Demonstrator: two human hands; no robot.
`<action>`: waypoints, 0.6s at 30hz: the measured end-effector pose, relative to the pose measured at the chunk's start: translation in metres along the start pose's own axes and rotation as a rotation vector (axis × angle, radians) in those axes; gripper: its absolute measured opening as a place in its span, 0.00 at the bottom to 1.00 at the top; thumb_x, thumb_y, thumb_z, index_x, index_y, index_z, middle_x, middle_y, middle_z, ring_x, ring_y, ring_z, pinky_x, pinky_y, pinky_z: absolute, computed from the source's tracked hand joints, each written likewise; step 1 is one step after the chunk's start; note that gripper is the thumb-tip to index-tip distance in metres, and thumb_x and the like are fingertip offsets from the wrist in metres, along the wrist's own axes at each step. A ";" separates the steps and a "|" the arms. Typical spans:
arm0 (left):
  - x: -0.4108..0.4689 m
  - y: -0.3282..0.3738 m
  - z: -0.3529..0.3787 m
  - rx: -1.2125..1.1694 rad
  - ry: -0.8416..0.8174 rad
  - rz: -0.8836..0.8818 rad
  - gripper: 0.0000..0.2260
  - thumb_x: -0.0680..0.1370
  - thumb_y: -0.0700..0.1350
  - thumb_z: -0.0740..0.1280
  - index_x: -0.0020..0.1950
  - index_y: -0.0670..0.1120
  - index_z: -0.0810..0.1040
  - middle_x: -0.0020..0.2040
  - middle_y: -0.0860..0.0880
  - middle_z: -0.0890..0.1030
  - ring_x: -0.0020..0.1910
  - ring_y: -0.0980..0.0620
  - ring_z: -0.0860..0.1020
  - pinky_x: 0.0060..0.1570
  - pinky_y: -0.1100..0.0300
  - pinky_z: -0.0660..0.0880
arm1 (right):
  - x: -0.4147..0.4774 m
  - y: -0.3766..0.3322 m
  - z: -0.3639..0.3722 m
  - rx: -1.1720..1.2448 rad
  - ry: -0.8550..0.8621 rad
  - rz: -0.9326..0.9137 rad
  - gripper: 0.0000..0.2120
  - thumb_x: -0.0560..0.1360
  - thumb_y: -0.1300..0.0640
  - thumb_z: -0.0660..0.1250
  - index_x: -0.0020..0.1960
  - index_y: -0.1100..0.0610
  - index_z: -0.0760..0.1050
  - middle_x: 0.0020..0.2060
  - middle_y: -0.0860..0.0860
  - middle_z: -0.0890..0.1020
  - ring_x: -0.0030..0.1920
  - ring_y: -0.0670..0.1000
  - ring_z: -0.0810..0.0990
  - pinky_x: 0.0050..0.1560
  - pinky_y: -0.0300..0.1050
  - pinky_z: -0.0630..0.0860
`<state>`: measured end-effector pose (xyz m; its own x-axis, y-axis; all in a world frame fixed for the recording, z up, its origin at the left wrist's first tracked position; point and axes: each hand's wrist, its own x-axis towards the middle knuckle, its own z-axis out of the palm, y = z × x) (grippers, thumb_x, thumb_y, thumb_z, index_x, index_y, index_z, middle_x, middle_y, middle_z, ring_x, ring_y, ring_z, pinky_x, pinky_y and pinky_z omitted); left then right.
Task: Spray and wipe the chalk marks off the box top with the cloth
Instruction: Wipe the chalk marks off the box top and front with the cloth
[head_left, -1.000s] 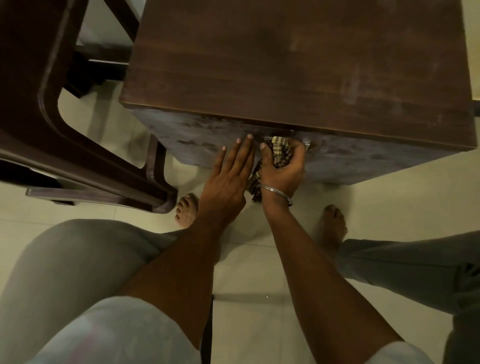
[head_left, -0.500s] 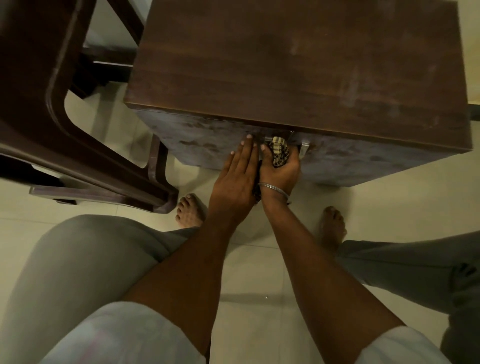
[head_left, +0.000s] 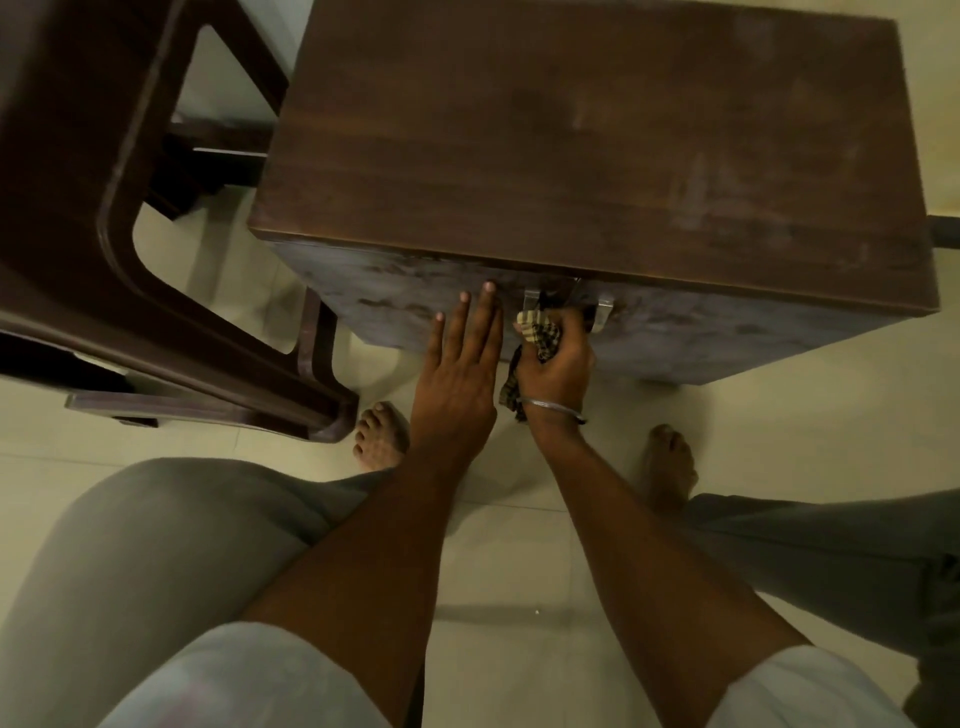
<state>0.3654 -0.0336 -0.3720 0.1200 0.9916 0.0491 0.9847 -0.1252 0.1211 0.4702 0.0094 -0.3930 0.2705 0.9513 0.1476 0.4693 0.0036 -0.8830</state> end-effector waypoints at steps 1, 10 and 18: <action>0.001 0.000 0.001 -0.002 -0.003 -0.002 0.32 0.75 0.39 0.43 0.81 0.39 0.48 0.81 0.42 0.45 0.80 0.41 0.46 0.78 0.44 0.49 | -0.002 0.004 0.002 -0.006 -0.004 -0.006 0.09 0.69 0.66 0.68 0.48 0.58 0.73 0.43 0.54 0.79 0.44 0.54 0.78 0.45 0.50 0.76; 0.005 0.000 0.025 0.020 0.012 -0.029 0.28 0.83 0.46 0.49 0.81 0.38 0.46 0.80 0.41 0.41 0.80 0.40 0.47 0.78 0.43 0.52 | -0.005 -0.002 0.011 0.045 0.100 0.026 0.09 0.69 0.67 0.70 0.48 0.64 0.74 0.45 0.57 0.78 0.44 0.47 0.75 0.45 0.26 0.68; 0.005 0.000 0.031 0.010 -0.005 -0.010 0.30 0.84 0.50 0.53 0.81 0.39 0.47 0.81 0.40 0.43 0.80 0.40 0.45 0.78 0.43 0.49 | 0.005 -0.014 0.011 0.093 0.139 0.030 0.12 0.66 0.67 0.67 0.49 0.65 0.74 0.44 0.59 0.80 0.42 0.49 0.77 0.44 0.22 0.67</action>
<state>0.3695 -0.0276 -0.4025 0.1107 0.9929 0.0426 0.9871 -0.1149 0.1117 0.4558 0.0174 -0.3847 0.3995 0.8998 0.1754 0.3817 0.0107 -0.9242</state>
